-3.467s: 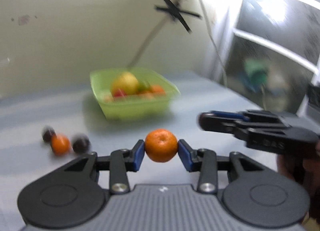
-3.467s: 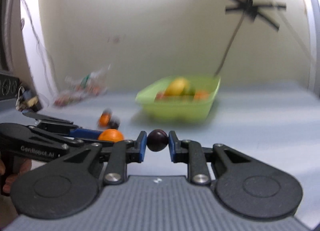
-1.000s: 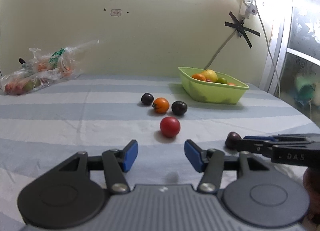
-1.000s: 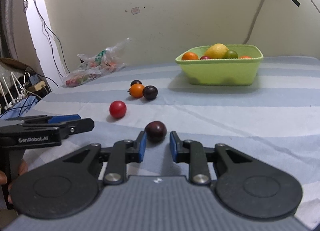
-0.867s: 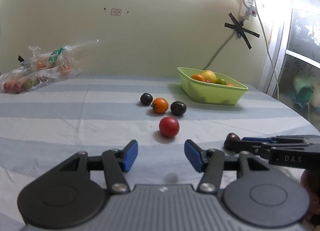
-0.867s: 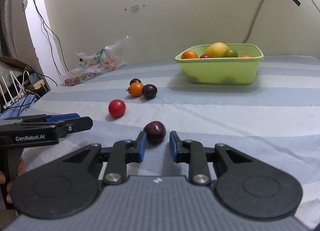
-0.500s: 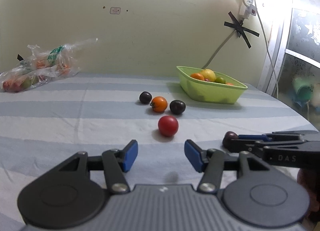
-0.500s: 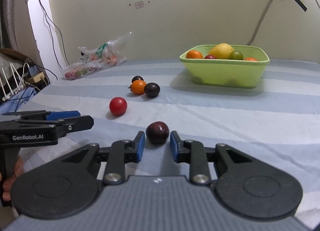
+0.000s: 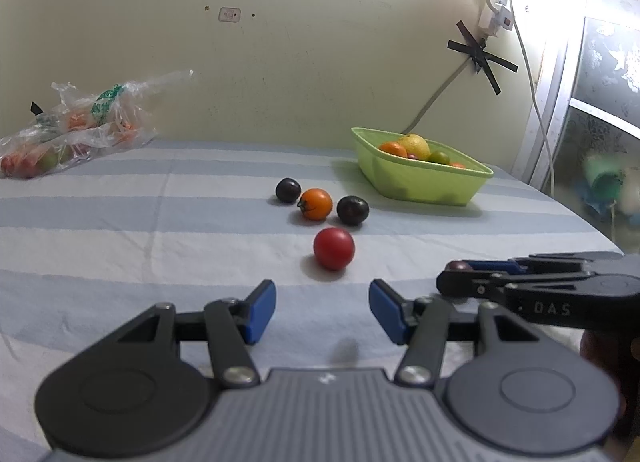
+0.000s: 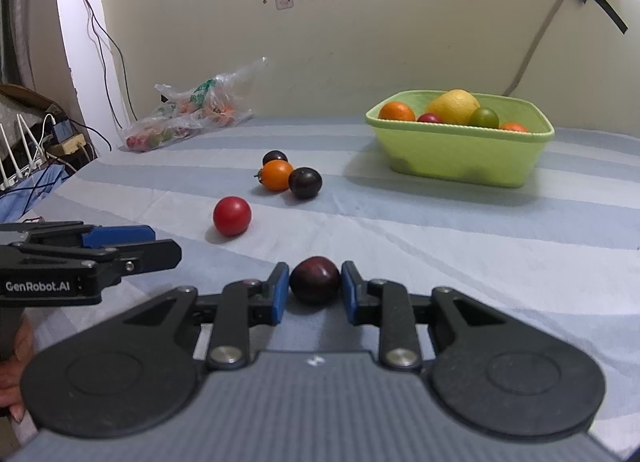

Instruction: Organize fruits

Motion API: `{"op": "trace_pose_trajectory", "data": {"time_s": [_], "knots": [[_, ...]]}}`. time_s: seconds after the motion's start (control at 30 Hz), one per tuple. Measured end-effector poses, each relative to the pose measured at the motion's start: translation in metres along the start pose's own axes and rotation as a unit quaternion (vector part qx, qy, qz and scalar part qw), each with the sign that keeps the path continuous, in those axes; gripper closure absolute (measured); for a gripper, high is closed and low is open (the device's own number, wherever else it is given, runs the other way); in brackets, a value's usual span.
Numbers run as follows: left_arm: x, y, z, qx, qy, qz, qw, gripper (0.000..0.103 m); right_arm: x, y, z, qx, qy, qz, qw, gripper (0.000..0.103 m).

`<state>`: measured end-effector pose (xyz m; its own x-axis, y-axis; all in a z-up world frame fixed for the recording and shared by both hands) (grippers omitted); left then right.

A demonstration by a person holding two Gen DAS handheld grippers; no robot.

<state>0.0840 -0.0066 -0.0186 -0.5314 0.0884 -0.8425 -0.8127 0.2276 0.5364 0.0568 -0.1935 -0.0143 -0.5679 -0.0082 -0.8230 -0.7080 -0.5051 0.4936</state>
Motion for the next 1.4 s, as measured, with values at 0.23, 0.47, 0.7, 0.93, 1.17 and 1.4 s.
{"op": "trace_pose_trajectory", "data": {"time_s": [0.23, 0.47, 0.7, 0.93, 1.17, 1.4], "knots": [[0.000, 0.000, -0.001, 0.004, -0.002, -0.001, 1.0000, 0.050, 0.004, 0.002, 0.016, -0.016, 0.028, 0.002, 0.999, 0.074], [0.000, 0.000, -0.002, 0.007, -0.002, 0.001, 1.0000, 0.050, 0.009, -0.002, 0.039, -0.028, 0.076, 0.011, 0.997, 0.074], [0.000, -0.001, -0.001, 0.010, 0.001, 0.007, 0.9999, 0.050, 0.009, -0.005, 0.038, -0.029, 0.071, 0.015, 0.997, 0.073], [-0.009, -0.011, 0.000, 0.037, 0.031, 0.021, 0.9986, 0.050, 0.010, -0.005, 0.037, -0.033, 0.066, 0.016, 0.997, 0.073], [-0.026, -0.041, -0.016, 0.039, 0.016, 0.037, 0.9984, 0.047, 0.010, -0.004, 0.037, -0.035, 0.065, 0.015, 0.997, 0.073], [-0.030, -0.063, -0.022, 0.009, 0.003, 0.042, 0.9991, 0.049, 0.009, -0.004, 0.036, -0.041, 0.056, 0.014, 0.998, 0.073]]}}
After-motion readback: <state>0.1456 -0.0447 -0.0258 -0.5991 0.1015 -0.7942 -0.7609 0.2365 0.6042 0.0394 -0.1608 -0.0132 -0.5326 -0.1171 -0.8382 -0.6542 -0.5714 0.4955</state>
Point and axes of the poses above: each gripper's, at about its wrist camera, not at the fingertips, and y roughly against the way its jaws point, z to its left, x to its underside, the point moved 8 cm from there along -y, roughly the way its jaws point, and after that the axes turned 10 degrees about -x, right-handed, at the moved point
